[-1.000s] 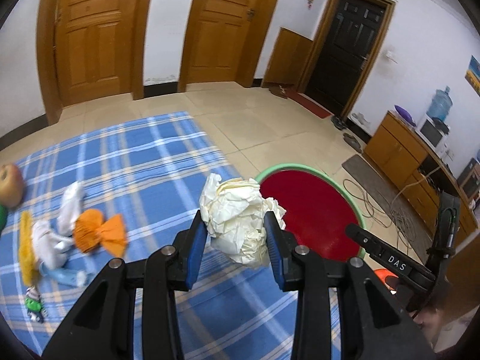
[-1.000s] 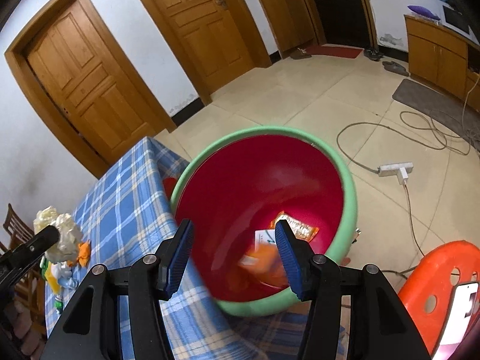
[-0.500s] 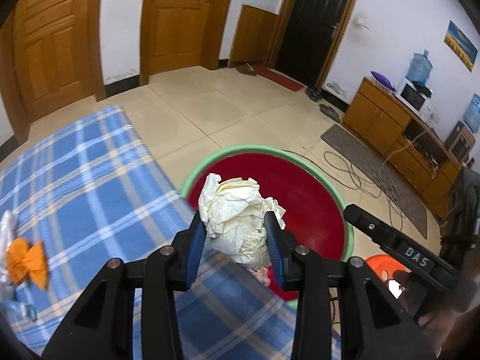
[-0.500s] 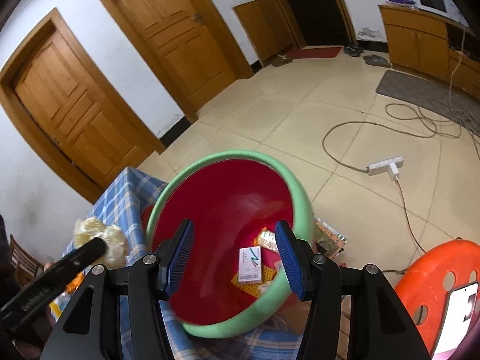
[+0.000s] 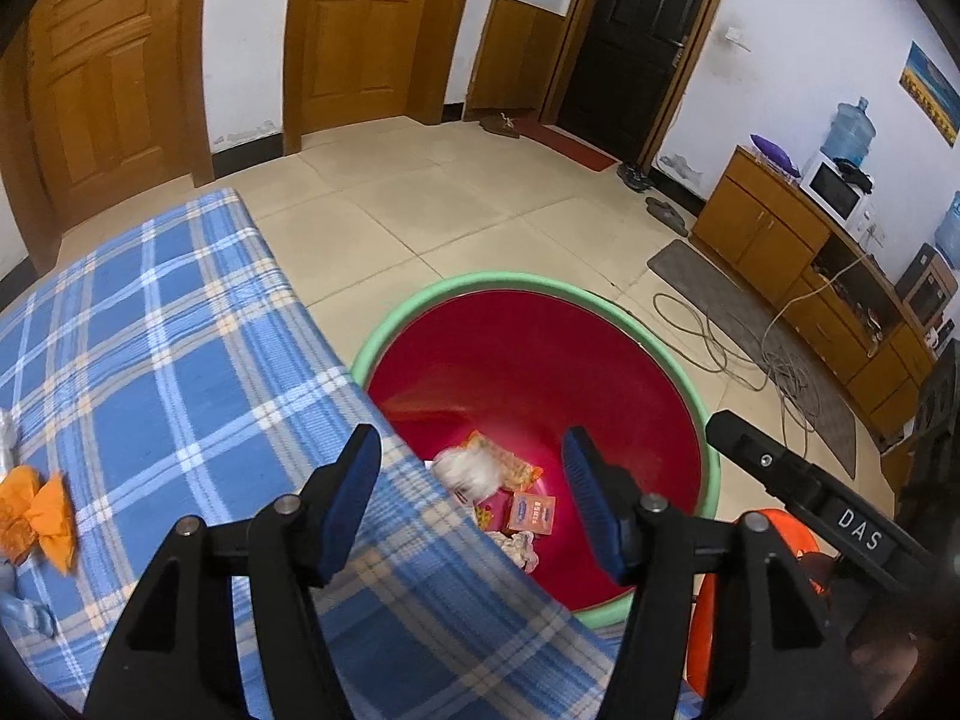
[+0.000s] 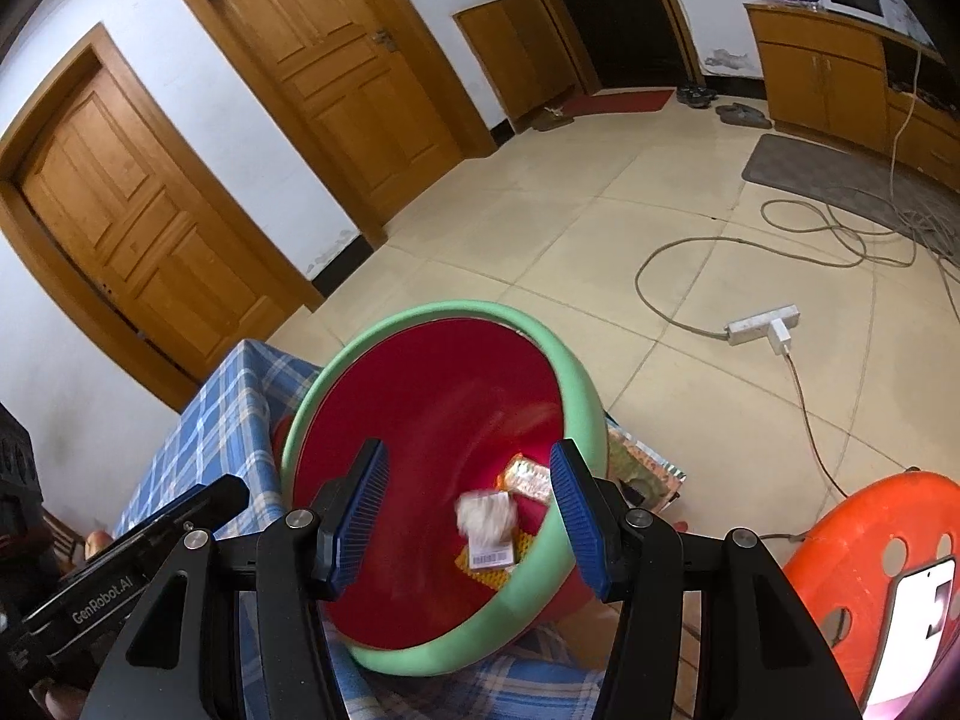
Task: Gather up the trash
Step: 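Move both open tools back over the table items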
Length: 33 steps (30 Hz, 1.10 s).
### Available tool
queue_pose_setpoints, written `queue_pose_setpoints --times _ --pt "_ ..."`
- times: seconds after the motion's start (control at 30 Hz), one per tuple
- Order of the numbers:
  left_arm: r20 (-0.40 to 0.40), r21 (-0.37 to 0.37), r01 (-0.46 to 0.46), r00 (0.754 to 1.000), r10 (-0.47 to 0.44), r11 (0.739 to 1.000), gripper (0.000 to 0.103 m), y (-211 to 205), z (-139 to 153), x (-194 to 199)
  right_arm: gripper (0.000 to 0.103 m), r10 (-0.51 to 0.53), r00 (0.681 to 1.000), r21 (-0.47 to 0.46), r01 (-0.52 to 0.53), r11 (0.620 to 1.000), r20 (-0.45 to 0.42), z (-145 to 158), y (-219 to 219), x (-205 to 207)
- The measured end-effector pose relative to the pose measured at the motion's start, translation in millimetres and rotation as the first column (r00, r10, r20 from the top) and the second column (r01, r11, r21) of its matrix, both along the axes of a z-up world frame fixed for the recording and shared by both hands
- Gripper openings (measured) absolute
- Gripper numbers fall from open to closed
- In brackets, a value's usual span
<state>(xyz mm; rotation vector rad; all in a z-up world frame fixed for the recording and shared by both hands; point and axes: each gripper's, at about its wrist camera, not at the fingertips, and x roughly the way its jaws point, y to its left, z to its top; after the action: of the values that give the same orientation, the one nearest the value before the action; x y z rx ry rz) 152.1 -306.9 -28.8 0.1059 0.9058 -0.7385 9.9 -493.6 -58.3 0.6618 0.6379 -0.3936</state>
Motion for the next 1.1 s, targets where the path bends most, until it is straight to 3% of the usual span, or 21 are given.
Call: queue_pose_setpoints --times 0.6,1.1 --pt "0.027 -0.038 -0.133 0.991 0.135 0.99 0.063 69.6 27.8 -16.4 0.058 0.114 0.993 -0.012 -0.114 0.993 0.043 20.4 44.2 3.7" --pt "0.083 -0.047 -0.302 0.949 0.305 0.952 0.063 158.2 48.6 -27.8 0.058 0.233 0.97 -0.036 -0.231 0.972 0.064 37.5 95.8 6.0"
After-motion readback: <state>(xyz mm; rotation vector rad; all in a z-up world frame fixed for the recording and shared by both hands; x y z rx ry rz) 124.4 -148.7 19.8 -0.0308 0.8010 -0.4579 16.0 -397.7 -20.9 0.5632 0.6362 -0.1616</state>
